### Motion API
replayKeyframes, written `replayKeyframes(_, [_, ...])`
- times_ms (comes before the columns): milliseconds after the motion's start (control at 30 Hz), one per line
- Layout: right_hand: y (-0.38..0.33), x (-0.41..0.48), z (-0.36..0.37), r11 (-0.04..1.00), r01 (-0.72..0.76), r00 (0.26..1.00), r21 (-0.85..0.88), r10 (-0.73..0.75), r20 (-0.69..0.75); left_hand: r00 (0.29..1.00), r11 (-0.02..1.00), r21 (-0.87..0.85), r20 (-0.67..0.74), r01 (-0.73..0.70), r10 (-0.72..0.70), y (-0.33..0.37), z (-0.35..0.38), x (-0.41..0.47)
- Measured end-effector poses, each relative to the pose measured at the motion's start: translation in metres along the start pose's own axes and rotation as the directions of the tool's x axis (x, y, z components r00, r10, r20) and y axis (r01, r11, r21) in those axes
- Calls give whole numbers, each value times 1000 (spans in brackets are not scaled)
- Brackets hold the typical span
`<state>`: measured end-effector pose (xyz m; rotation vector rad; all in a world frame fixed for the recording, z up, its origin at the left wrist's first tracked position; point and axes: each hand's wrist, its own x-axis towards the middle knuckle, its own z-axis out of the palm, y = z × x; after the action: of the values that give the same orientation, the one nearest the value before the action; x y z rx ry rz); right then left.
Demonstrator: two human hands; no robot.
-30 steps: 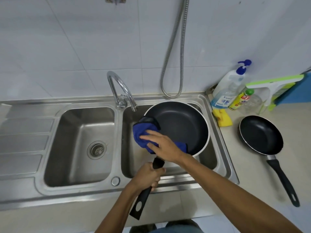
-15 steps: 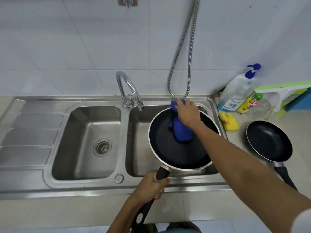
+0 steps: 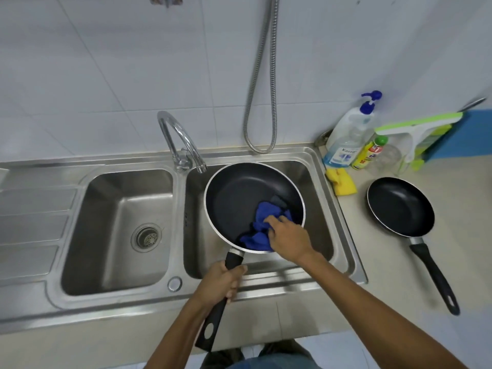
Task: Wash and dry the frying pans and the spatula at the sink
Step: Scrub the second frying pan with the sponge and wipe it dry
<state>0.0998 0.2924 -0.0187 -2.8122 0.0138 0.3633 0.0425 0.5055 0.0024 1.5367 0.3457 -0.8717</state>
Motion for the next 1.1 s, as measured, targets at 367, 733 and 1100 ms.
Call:
replayKeyframes(367, [-116,-2,-15,905,90,991,416,-40,-127,999,999,42,-33,-30,31,6,17,-1])
replayKeyframes(733, [19,-4,-6,959,279,949,-49,-284,-136,998,999,-21,-45,-41,40,-5,3,-3])
replayKeyframes(1100, [-48,-14,1,939,230,967,256,-250,45,999,994,96,-2,-50,51,6,5,-9])
